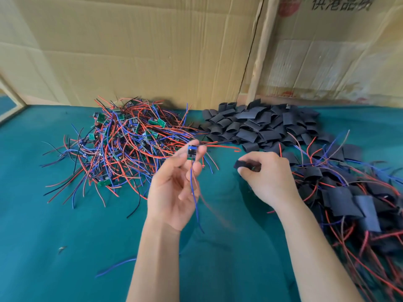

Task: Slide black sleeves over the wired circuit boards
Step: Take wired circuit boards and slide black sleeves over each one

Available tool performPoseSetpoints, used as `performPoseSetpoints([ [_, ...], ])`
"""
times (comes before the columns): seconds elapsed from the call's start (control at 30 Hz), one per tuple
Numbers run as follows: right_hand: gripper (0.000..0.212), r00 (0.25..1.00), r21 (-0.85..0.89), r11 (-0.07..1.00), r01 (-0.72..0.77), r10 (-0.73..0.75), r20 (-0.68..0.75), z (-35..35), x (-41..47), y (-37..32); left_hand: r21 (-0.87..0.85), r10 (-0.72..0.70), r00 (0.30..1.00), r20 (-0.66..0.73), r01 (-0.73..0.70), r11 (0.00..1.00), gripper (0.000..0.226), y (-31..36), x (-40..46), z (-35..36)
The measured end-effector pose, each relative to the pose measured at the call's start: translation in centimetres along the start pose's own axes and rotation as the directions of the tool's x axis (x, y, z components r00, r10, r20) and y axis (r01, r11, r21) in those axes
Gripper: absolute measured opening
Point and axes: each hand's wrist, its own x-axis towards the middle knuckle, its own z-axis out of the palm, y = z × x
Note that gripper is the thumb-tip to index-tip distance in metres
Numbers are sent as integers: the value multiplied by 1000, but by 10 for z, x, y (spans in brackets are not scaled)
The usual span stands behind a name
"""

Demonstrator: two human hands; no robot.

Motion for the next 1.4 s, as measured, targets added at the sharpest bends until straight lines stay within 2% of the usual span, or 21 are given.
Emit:
performPoseSetpoints([
  [0.07, 14, 998, 134, 990, -52, 47, 42, -3, 0, -4, 22, -25, 1000, -12, 26, 999, 21, -4, 2, -1],
  [0.2, 20, 962, 355, 919, -172, 79, 262, -5, -2, -12, 111, -24, 998, -51, 30, 993, 20, -9, 4, -3],
  [0.3, 22, 943, 500, 833, -235, 71, 326, -1, -3, -16, 326, 29, 990, -140, 19, 945, 8, -16, 6, -3],
  [0.33, 20, 937, 536, 806, -253, 68, 341, -1, -4, -17, 419, 56, 987, -152, 13, 908, 11, -19, 7, -2],
  [0.4, 17, 926, 585, 763, -273, 44, 375, -1, -5, -19, 538, 90, 986, -141, 0, 843, 11, -25, 8, 0],
  [0.53, 19, 910, 629, 723, -286, -1, 415, -4, -6, -21, 638, 134, 981, -138, -15, 770, 13, -29, 9, 1],
  [0.73, 13, 871, 736, 578, -353, -83, 483, -10, -7, -19, 667, 169, 981, -93, -65, 742, 14, -31, 10, -3],
  [0.9, 13, 879, 744, 604, -286, -144, 455, -13, -8, -17, 677, 193, 981, -2, -141, 722, 13, -33, 12, -7],
  [1.13, 7, 924, 729, 643, -233, -87, 371, -14, -6, -14, 826, 241, 953, 183, -281, 488, 13, -35, 14, -10],
  [1.2, 10, 929, 733, 641, -229, -82, 362, -14, -5, -14, 860, 246, 948, 203, -293, 417, 9, -37, 15, -10],
  [1.3, 24, 941, 784, 568, -251, -47, 336, -14, -4, -14, 907, 263, 944, 199, -279, 315, 16, -39, 16, -12],
  [1.4, 12, 961, 813, 536, -228, -8, 275, -15, -2, -10, 941, 267, 949, 165, -233, 246, 22, -41, 17, -13],
])
